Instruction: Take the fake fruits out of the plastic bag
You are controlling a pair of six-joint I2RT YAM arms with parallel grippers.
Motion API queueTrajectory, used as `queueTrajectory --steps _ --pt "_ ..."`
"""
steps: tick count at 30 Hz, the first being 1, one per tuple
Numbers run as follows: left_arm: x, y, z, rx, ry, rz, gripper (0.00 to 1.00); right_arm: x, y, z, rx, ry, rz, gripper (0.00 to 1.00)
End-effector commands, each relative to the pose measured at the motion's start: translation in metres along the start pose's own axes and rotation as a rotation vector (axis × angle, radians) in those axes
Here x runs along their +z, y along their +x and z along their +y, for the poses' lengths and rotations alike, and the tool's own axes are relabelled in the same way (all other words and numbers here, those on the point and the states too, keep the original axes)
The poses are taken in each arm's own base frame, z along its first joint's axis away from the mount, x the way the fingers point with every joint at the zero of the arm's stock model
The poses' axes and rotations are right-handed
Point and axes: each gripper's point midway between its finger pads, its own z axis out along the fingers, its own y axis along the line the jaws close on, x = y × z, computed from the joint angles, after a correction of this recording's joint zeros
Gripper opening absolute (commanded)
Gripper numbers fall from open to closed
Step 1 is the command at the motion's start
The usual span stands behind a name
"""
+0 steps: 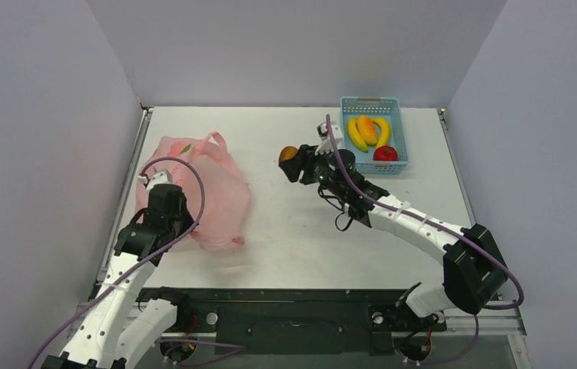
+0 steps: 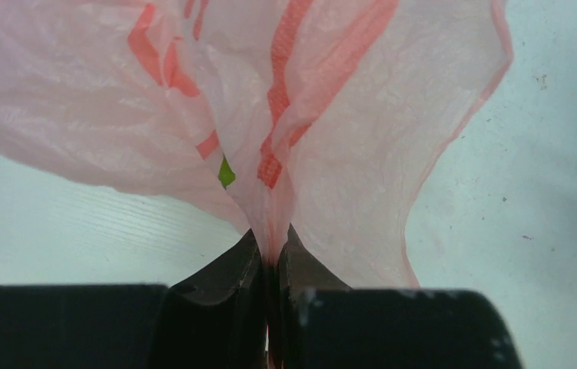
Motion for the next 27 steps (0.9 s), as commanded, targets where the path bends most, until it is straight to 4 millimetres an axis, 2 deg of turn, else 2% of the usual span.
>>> queueTrajectory --steps 1,2,3,4,5,6,10,11,12,13,14,15,16,19,20,21,22,27 --pt "-0.004 -0.011 -0.011 0.009 0.092 -0.060 0.06 -0.014 -0.021 -0.086 0.002 0.268 -0.019 0.00" --pt "-0.005 -0.012 -0.011 0.010 0.093 -0.064 0.08 -0.019 -0.030 -0.117 0.005 0.380 -0.025 0.00" --pt "-0.006 -0.013 -0.011 0.007 0.095 -0.071 0.10 -0.021 -0.033 -0.133 0.009 0.432 -0.019 0.00" --pt "-0.006 -0.013 -0.011 0.007 0.097 -0.074 0.10 -0.026 -0.038 -0.162 0.016 0.519 0.008 0.00" --pt "-0.007 -0.012 -0.012 0.008 0.105 -0.074 0.11 -0.028 -0.040 -0.177 0.020 0.566 0.022 0.00" --pt "-0.007 -0.013 -0.013 0.008 0.112 -0.077 0.11 -0.032 -0.045 -0.202 0.031 0.634 0.056 0.00" --pt "-0.007 -0.014 -0.014 0.016 0.122 -0.087 0.16 -0.033 -0.055 -0.255 0.032 0.745 0.166 0.00" --pt "-0.006 -0.013 -0.015 0.016 0.123 -0.083 0.18 -0.028 -0.068 -0.256 0.020 0.733 0.165 0.00" --pt "-0.006 -0.013 -0.016 0.018 0.126 -0.080 0.20 -0.030 -0.054 -0.271 0.034 0.764 0.232 0.00" --pt "-0.006 -0.012 -0.017 0.019 0.133 -0.076 0.23 -0.027 -0.069 -0.274 0.018 0.760 0.225 0.00" --pt "-0.006 -0.012 -0.018 0.022 0.140 -0.076 0.25 -0.027 -0.054 -0.285 0.029 0.784 0.289 0.00" --pt "-0.006 -0.012 -0.019 0.025 0.146 -0.074 0.29 -0.025 -0.066 -0.289 0.018 0.795 0.276 0.00" --pt "-0.007 -0.013 -0.020 0.026 0.152 -0.080 0.31 -0.025 -0.059 -0.297 0.022 0.815 0.305 0.00" --pt "-0.009 -0.014 -0.021 0.023 0.160 -0.090 0.42 -0.022 -0.068 -0.310 0.022 0.839 0.294 0.02" --pt "-0.010 -0.015 -0.021 0.023 0.166 -0.094 0.44 -0.020 -0.058 -0.316 0.029 0.847 0.328 0.03" --pt "-0.012 -0.015 -0.023 0.026 0.180 -0.094 0.48 -0.020 -0.061 -0.317 0.031 0.845 0.340 0.04" --pt "-0.015 -0.016 -0.027 0.033 0.206 -0.098 0.50 -0.017 -0.053 -0.323 0.035 0.848 0.364 0.07" --pt "-0.030 -0.020 -0.037 0.047 0.310 -0.147 0.69 -0.013 -0.044 -0.331 0.028 0.849 0.418 0.24"
